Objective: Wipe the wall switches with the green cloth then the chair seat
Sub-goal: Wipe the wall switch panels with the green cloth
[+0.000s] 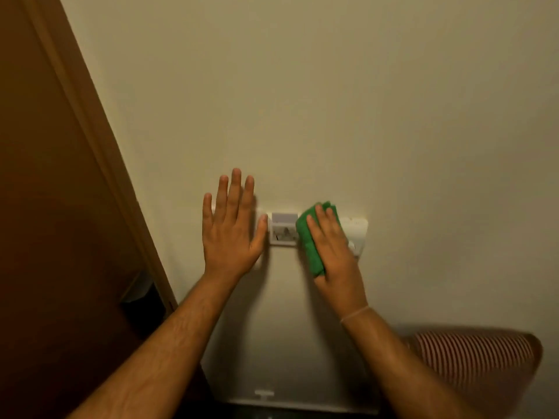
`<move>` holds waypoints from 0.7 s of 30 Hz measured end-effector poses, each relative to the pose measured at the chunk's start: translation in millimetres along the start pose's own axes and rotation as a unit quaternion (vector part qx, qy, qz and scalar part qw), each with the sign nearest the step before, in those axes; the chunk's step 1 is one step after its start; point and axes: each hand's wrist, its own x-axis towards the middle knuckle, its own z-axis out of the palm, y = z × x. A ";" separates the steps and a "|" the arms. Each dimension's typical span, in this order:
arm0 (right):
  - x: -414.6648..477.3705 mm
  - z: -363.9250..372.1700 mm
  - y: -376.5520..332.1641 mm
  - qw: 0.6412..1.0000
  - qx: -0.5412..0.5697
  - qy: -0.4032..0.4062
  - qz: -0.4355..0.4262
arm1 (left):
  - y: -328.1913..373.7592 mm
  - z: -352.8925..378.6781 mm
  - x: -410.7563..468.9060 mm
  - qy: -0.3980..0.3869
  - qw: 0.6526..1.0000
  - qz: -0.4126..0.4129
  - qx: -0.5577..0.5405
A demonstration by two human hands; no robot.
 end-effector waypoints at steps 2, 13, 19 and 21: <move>5.4 18.9 -3.7 1.000 0.005 0.016 0.008 | -12.7 9.7 17.9 0.013 1.000 -0.004 -0.012; -22.7 97.5 8.7 0.994 -0.045 0.024 0.101 | -39.0 54.0 78.7 0.093 0.992 0.067 -0.055; -26.7 114.4 7.4 0.990 -0.052 0.087 0.101 | -41.1 59.1 79.2 0.098 0.991 0.075 -0.051; -20.7 116.5 5.0 0.988 -0.055 0.106 0.098 | -41.3 59.3 78.4 0.098 0.991 0.077 -0.056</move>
